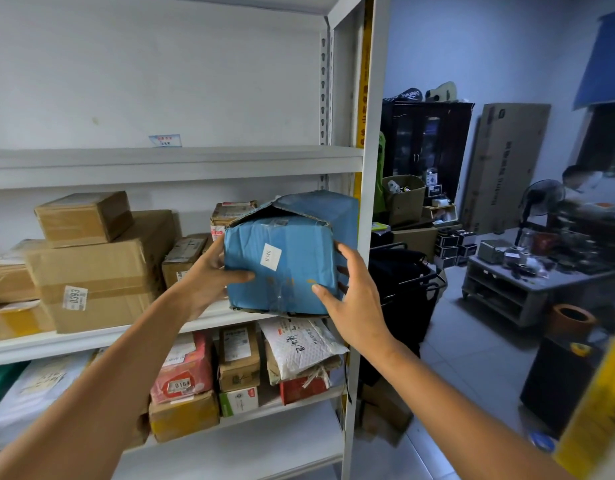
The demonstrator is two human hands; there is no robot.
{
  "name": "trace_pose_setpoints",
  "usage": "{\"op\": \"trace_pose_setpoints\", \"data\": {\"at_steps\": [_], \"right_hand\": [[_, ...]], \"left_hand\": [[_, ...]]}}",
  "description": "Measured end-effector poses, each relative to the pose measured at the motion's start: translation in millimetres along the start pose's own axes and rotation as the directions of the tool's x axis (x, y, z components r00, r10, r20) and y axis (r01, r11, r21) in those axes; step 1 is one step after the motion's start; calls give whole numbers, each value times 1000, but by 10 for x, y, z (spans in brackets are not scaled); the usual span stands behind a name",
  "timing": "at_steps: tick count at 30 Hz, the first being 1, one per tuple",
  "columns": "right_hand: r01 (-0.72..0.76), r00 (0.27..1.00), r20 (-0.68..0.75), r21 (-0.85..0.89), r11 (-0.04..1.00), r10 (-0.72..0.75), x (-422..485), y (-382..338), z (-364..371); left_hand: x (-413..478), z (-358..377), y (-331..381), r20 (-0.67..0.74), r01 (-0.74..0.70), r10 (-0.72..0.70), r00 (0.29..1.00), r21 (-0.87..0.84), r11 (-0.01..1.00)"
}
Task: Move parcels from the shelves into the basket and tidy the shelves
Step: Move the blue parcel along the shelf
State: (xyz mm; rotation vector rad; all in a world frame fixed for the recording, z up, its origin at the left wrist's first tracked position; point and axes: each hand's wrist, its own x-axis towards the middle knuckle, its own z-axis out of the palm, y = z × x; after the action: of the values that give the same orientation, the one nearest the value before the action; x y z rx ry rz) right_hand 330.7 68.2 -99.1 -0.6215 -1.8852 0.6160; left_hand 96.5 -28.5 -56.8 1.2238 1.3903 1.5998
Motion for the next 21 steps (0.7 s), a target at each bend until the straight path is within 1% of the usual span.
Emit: {"op": "trace_pose_setpoints", "data": {"at_steps": [6,9,14,16,19,21], "right_hand": [[25,999,21,-8,1000,-24,-4,6,73],[-39,999,35,45,998,37,40,15,63],[-168,984,81,125,978,159,114,53,-14],[-201,978,80,128,971,192,127,68,-16],[-214,976,54,104,971,209,165,85,-12],[-222,975,42,83,972,219,183,115,-5]], "left_hand": [[-25,-83,-38,-6,0,0,1000,-15,1000],[-18,-87,-29,-13,-17,17,1000,-6,1000],[-3,28,-56,-48,-60,64,997,78,995],[9,82,-133,-59,-73,79,995,89,993],[52,105,-228,-71,-59,64,995,79,995],[111,91,-284,-73,-56,65,995,122,991]]}}
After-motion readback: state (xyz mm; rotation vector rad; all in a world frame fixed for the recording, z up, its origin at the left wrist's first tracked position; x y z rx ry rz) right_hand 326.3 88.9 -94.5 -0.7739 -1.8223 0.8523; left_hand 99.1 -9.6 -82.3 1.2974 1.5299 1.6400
